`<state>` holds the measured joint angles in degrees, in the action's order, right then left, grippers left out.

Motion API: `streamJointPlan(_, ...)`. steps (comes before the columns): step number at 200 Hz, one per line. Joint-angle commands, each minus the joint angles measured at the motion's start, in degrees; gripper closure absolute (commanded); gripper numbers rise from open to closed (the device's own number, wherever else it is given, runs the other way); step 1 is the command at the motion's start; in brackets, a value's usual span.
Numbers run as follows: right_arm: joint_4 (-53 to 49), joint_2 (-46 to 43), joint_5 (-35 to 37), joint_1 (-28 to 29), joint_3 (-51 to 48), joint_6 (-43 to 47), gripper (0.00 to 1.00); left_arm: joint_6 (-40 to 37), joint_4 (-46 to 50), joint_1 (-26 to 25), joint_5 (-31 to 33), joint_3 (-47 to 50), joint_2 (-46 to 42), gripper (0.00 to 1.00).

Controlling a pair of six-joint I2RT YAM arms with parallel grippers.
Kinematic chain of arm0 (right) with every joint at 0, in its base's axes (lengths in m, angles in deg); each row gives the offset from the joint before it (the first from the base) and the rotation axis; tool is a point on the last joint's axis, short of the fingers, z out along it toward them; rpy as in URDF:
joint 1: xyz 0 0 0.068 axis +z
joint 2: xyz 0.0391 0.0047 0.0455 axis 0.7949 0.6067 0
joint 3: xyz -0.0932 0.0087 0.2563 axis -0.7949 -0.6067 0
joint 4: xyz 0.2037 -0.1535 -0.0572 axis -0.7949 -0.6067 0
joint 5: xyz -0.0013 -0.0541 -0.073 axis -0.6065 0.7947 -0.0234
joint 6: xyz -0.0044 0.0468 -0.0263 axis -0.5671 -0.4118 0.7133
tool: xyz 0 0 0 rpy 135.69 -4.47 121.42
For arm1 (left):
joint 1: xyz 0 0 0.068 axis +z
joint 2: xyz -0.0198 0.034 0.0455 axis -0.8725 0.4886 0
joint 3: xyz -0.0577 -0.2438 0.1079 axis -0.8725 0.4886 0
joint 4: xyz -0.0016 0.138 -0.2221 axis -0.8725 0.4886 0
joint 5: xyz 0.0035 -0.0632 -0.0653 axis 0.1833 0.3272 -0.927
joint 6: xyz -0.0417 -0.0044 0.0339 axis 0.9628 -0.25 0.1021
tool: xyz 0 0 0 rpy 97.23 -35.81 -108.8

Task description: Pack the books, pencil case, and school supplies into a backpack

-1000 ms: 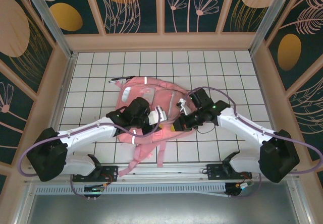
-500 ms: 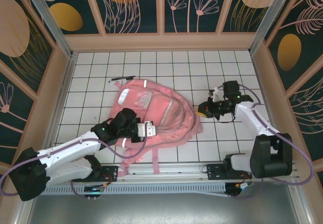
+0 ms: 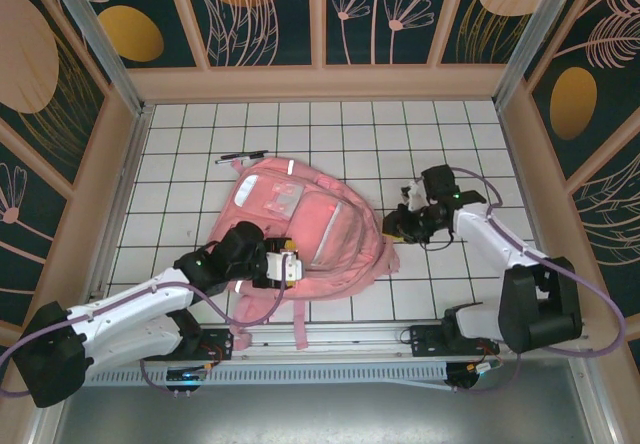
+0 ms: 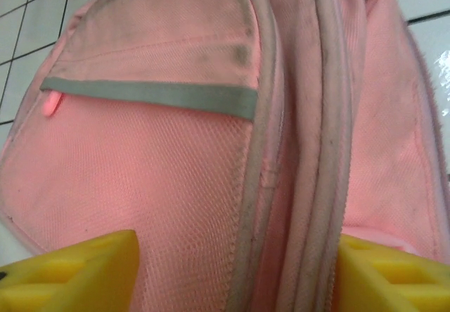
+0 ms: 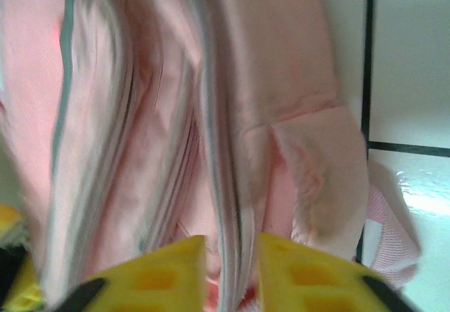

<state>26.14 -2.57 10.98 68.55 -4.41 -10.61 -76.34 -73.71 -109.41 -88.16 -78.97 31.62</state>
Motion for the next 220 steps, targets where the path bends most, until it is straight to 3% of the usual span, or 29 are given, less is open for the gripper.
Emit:
streamJointPlan(1,-2.4,-3.7,7.9,4.2,0.6,2.5,0.66,5.3,2.4,-0.1,-8.9,-7.8,2.4,0.30)
streamJointPlan(17,-0.5,-5.0,10.0,4.7,0.8,1.2,0.65,12.1,2.7,-2.4,-10.2,-13.7,7.5,0.31)
streamJointPlan(62,0.6,-5.5,21.5,4.1,3.2,-2.5,0.64,18.6,4.7,-12.3,1.6,-25.7,23.8,0.28)
streamJointPlan(88,0.8,-5.3,20.4,3.4,3.5,-2.9,0.61,20.4,6.6,-15.1,6.8,-29.7,30.6,0.17)
streamJointPlan(99,0.9,-5.3,19.2,3.4,3.3,-2.8,0.59,21.2,7.8,-15.8,7.9,-30.8,33.0,0.02)
streamJointPlan(126,1.0,-4.7,16.5,3.4,2.7,-2.4,0.57,27.2,6.1,-16.5,13.4,-29.8,35.6,0.02)
streamJointPlan(138,1.1,-4.5,15.7,3.4,2.7,-2.3,0.57,30.6,5.0,-16.5,19.4,-28.9,35.3,0.12)
streamJointPlan(156,1.2,-4.2,14.6,3.4,3.1,-2.1,0.58,32.9,4.4,-16.5,24.8,-28.4,33.9,0.52)
streamJointPlan(176,0.9,-2.9,10.8,3.5,4.4,-0.7,0.58,31.6,5.8,-16.5,23.5,-26.8,31.6,0.84)
streamJointPlan(200,-1.0,0.0,6.7,5.1,7.2,1.9,0.58,30.0,7.4,-16.4,22.9,-23.9,29.0,1.00)
streamJointPlan(211,-1.6,1.2,6.6,6.4,8.7,3.6,0.58,29.5,8.0,-16.4,22.2,-22.9,27.8,0.99)
streamJointPlan(220,-1.7,1.9,8.2,7.2,10.2,4.6,0.56,29.7,7.7,-16.4,21.9,-21.9,26.6,0.87)
